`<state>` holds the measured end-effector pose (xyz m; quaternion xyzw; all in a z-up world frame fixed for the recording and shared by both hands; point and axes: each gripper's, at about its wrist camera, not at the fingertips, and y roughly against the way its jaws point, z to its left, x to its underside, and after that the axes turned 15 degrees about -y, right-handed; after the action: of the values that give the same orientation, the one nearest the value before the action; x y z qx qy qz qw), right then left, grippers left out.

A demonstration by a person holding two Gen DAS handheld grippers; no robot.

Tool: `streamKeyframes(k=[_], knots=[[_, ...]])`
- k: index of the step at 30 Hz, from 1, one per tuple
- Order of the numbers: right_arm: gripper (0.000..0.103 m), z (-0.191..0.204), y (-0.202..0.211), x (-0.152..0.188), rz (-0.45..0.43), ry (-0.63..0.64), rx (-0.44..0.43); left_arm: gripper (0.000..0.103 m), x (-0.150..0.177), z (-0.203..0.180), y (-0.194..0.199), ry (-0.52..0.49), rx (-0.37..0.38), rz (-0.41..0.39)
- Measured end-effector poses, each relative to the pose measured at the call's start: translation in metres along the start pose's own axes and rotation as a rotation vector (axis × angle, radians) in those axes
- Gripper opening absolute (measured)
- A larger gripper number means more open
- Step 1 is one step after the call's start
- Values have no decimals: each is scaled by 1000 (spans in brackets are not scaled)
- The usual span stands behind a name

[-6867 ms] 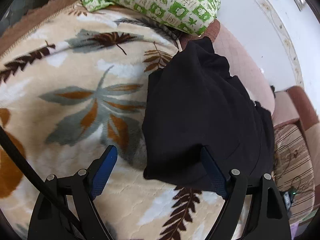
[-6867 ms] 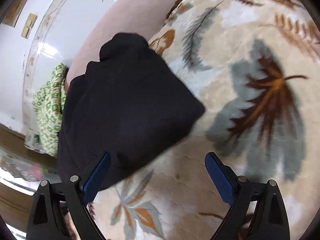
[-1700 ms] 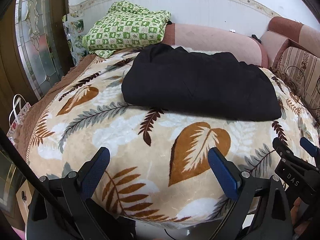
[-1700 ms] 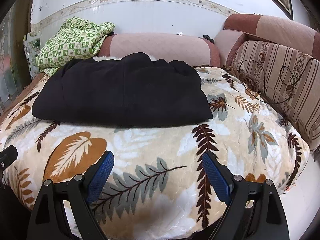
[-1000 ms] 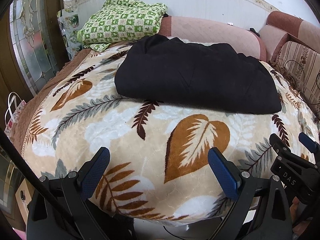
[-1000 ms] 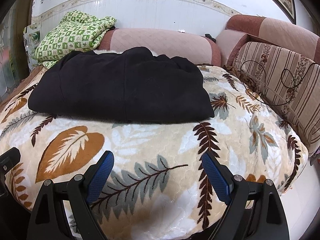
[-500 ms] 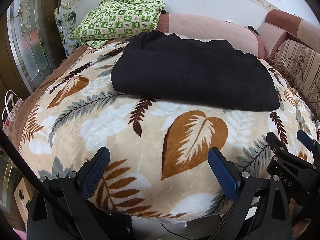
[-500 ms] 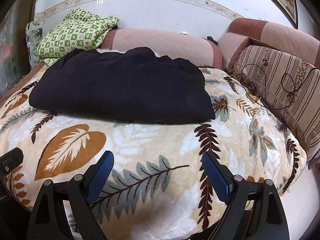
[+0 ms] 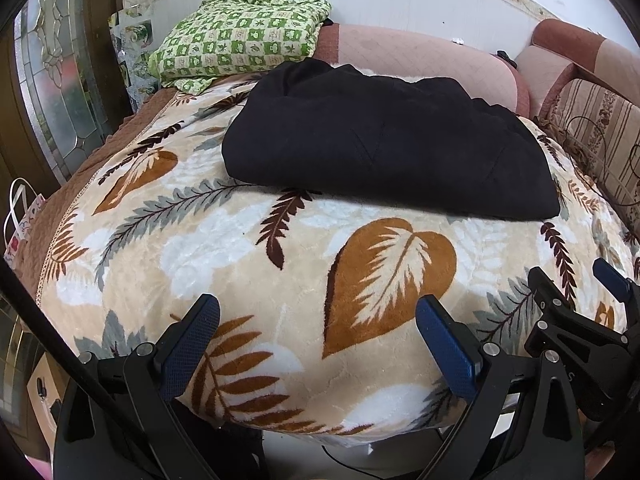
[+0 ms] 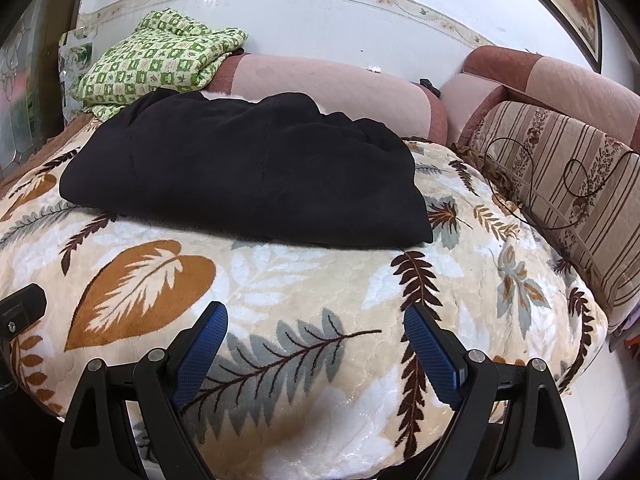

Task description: Fold large clothes

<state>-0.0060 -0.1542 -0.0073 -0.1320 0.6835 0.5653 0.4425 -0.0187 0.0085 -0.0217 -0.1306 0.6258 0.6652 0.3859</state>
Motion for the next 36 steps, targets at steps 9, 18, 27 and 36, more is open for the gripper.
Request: streamKeyframes(k=[9, 18, 27, 36], knots=[[93, -2, -2, 1, 9, -7, -3, 98, -1, -8, -2, -25, -8, 8], [93, -3, -1, 2, 9, -18, -20, 98, 2, -9, -5, -28, -17, 17], [93, 0, 7, 1, -31, -17, -43, 98, 3, -7, -8, -21, -18, 27], [93, 0, 5, 1, -20, -23, -44, 98, 3, -6, -8, -23, -15, 30]])
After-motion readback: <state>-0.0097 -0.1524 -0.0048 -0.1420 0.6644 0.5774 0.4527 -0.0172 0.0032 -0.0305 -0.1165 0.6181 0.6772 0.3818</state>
